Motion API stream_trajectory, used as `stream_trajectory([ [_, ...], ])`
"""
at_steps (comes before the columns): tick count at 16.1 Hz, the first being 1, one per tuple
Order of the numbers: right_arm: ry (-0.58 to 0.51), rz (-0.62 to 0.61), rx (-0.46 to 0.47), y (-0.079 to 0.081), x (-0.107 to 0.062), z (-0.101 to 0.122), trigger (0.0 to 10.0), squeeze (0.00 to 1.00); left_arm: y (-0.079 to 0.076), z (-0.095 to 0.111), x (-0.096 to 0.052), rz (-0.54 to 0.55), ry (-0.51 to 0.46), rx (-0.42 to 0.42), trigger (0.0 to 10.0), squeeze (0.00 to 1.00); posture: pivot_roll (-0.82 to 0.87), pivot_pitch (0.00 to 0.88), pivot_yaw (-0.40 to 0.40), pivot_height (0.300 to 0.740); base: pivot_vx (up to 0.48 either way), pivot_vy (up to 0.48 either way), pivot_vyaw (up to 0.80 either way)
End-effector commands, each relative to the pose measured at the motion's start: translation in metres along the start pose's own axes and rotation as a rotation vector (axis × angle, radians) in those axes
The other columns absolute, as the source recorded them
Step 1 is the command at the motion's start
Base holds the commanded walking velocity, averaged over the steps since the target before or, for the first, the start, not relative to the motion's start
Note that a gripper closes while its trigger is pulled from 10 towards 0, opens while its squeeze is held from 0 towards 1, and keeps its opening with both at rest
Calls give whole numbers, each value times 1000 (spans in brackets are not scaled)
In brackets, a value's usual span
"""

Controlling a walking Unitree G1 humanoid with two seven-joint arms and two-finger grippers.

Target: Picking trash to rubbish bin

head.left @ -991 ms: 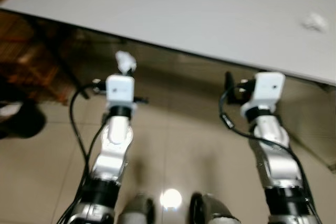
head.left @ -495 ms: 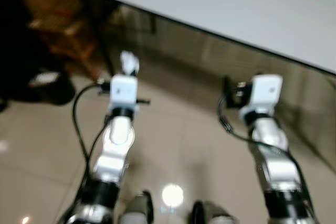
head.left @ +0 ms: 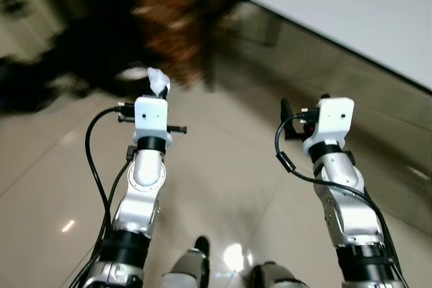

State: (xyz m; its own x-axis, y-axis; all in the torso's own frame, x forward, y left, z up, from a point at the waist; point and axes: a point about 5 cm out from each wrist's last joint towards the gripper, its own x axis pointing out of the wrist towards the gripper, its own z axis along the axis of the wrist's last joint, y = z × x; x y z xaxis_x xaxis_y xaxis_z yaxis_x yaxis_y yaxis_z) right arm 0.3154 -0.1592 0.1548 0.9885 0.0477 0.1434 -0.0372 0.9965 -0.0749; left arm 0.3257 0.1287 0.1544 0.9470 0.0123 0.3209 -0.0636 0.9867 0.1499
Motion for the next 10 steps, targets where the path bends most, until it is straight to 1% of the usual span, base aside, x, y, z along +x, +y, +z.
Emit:
stream_trajectory([
  [1, 12, -5, -1, -2, -2, -1, 10000, 0, -3, -1, -3, -9, 5, -2, 10000, 0, -24, 250, 26, 740, 0, 0, 800],
  [7, 16, 3, 13, 1, -2, -2, 10000, 0, -1, -1, -2, -9, 12, -9, 10000, 0, -20, 263, 25, 740, 0, 0, 800],
  [8, 16, 11, 28, 3, -2, -2, 10000, 0, -1, -1, -2, -8, 16, -8, 10000, 0, -20, 266, 24, 740, 0, 0, 0],
  [10, 22, 9, 29, 2, -2, -3, 10000, 0, -1, -3, -2, -7, 29, -6, 10000, 0, -17, 268, 25, 740, 0, 0, 0],
])
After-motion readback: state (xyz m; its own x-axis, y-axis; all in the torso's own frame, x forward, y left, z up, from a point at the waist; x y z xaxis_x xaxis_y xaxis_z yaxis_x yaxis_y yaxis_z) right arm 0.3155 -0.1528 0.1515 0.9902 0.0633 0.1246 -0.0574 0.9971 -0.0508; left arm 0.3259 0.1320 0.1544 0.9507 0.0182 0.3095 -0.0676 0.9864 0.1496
